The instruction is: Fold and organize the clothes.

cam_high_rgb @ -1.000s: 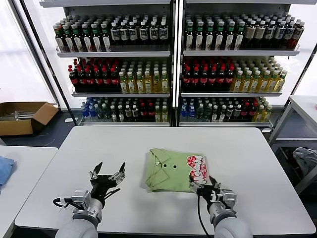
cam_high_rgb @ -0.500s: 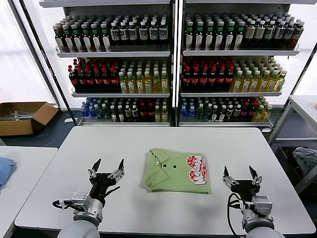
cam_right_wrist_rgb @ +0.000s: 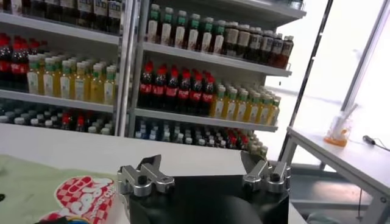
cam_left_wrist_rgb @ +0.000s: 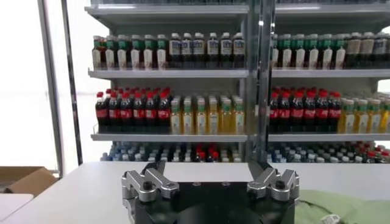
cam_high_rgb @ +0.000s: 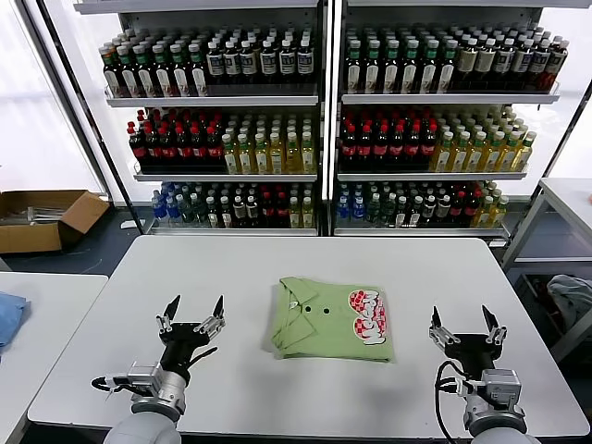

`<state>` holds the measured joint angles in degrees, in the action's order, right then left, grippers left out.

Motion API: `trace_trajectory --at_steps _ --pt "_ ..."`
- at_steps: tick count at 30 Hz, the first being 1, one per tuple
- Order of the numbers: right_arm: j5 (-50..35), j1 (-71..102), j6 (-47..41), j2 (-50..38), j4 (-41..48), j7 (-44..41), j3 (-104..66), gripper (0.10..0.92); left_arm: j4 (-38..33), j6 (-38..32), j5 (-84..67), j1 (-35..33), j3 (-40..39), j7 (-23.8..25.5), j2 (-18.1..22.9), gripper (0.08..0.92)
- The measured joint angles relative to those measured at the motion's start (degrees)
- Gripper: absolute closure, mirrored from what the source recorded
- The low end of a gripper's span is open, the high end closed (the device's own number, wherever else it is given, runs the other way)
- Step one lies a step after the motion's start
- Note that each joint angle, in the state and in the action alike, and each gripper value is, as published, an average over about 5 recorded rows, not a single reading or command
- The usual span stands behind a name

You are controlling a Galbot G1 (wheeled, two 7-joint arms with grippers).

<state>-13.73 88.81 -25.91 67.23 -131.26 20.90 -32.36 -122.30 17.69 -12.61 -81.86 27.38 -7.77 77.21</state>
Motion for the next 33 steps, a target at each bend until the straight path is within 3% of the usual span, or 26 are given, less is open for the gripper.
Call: trace_trajectory --at_steps 33 --pt "0.89 -0.29 0.09 0.63 1.49 -3.18 -2.7 0.203 -0.33 1.11 1.22 1.03 -0.32 2.01 -0.09 0.177"
